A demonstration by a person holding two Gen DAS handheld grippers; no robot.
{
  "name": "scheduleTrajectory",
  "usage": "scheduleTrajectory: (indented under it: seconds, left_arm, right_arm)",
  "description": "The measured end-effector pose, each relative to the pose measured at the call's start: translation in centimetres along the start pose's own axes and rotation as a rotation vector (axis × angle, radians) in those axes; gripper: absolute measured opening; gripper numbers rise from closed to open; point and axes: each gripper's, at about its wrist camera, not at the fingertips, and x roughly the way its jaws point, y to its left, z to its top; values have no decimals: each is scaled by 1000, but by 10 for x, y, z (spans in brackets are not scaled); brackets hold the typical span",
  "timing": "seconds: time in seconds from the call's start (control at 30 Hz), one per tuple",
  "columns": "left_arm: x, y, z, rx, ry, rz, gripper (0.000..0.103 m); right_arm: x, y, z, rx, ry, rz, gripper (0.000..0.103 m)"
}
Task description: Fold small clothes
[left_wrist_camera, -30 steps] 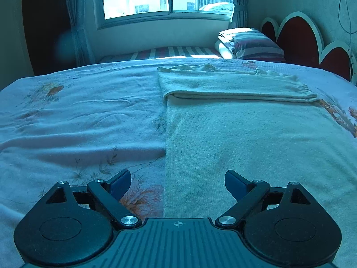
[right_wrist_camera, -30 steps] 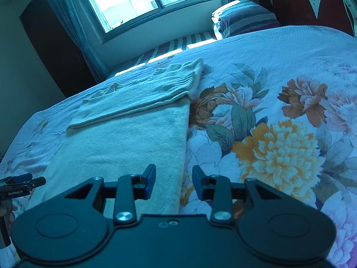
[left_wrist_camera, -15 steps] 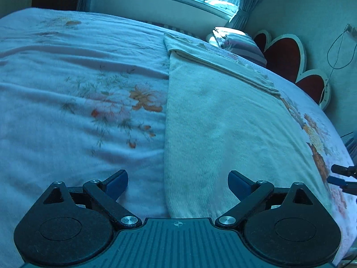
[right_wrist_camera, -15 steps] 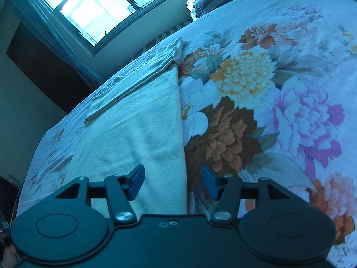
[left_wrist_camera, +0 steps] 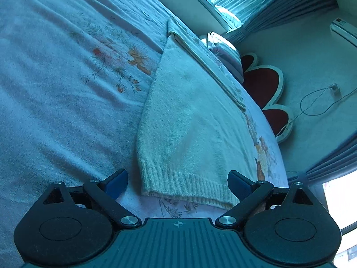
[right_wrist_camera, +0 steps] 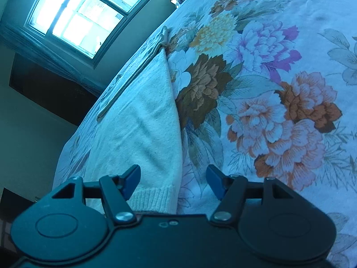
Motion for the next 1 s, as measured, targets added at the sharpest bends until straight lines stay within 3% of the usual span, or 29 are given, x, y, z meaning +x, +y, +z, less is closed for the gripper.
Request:
scheduleTrajectory:
  seconds: [0.2, 0.33, 0.63, 0.7, 0.73, 0.77, 0.87, 1.0]
  left_arm:
    - [6, 18, 2, -95, 9, -95, 95]
    - [18, 17, 6, -60, 40, -103, 83]
    - [34, 10, 14, 4, 71, -146, 83]
    - [38, 7, 14, 21, 82, -139, 70]
    - [39, 8, 13, 15, 90, -128, 56]
    - [40, 11, 13, 0, 83, -129, 51]
    - [39, 23, 11, -47, 61, -161, 46]
    - [42, 22, 9, -41, 49, -170, 46]
  right_arm:
    - [2, -7, -7, 59, 32, 62, 60]
    - [8, -10, -9, 80, 56, 93, 54]
    - [23, -13, -6, 121, 92, 148, 46]
    - [29, -8, -8, 101, 114, 150, 41]
    - [30, -6, -9, 92, 119, 147, 38]
    - [31, -6, -10, 91, 123, 148, 32]
    - [33, -7, -14, 100, 118, 138, 23]
    - [32, -15, -15, 154, 102, 156, 21]
